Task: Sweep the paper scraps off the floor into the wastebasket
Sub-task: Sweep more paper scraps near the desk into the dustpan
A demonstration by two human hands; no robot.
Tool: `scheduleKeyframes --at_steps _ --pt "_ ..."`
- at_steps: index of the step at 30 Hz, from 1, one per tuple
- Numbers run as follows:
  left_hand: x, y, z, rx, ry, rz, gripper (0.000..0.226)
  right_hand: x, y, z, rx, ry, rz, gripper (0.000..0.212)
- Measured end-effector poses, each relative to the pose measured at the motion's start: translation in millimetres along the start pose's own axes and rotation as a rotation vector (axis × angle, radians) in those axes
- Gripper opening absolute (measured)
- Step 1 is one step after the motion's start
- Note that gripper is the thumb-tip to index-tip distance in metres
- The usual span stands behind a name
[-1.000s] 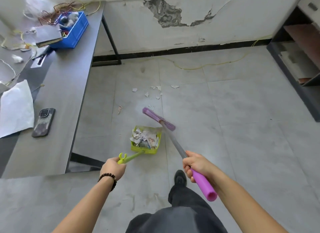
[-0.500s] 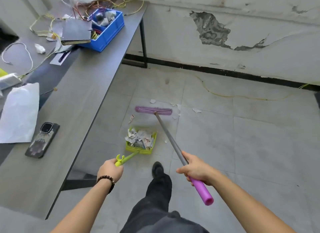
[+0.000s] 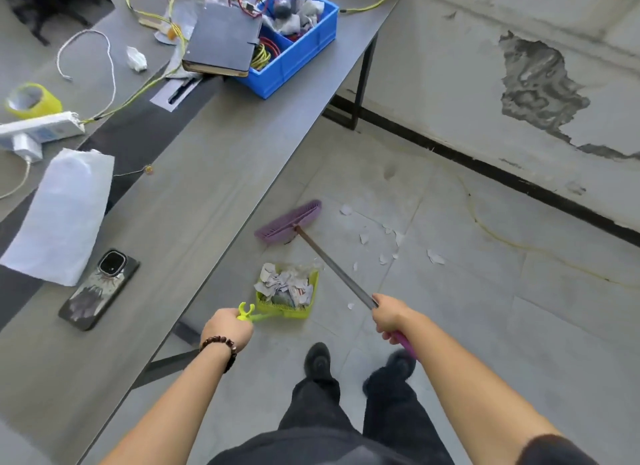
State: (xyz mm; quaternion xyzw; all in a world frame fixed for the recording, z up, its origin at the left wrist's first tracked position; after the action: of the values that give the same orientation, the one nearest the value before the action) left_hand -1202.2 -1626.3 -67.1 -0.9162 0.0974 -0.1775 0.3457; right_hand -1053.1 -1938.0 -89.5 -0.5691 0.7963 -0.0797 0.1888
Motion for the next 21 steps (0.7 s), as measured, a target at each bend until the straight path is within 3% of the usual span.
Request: scheduleKeyframes --at_steps 3,7,10,16,21 --pt "15.0 -5.2 10.1 0.006 -0.035 0.009 0.014 17.1 -8.0 14.7 0.034 0.053 -0.126 0.037" --pt "24.9 -9.1 15.1 0.006 -0.044 -0.005 0.013 40.4 -34.8 31.3 0.134 -0.027 -0.418 0.039" --pt "24.5 -8.8 12.1 0.032 -0.057 0.010 0.017 78.2 -57.1 38.3 0.151 0.003 -0.478 0.041" --pt "29.5 -8.8 11.8 0.056 -0.042 0.045 0.013 206.7 -87.1 13.5 0.186 0.182 -0.520 0.051" --pt "34.7 1.4 3.5 -0.014 -0.027 0.019 0.014 268.7 -84.3 -19.7 0.265 0.227 -0.344 0.045"
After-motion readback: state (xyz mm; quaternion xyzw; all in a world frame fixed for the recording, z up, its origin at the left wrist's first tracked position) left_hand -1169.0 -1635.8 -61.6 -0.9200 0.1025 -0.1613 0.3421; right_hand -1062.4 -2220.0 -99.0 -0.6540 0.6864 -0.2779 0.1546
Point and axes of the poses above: each hand's wrist, its own z-axis towards the middle knuckle, its own y-axis out of the palm, x = y × z, the point moved 7 cm from there along z, towards the middle knuckle, and after that the axes turned 4 degrees about -z, right-handed, at the moved point
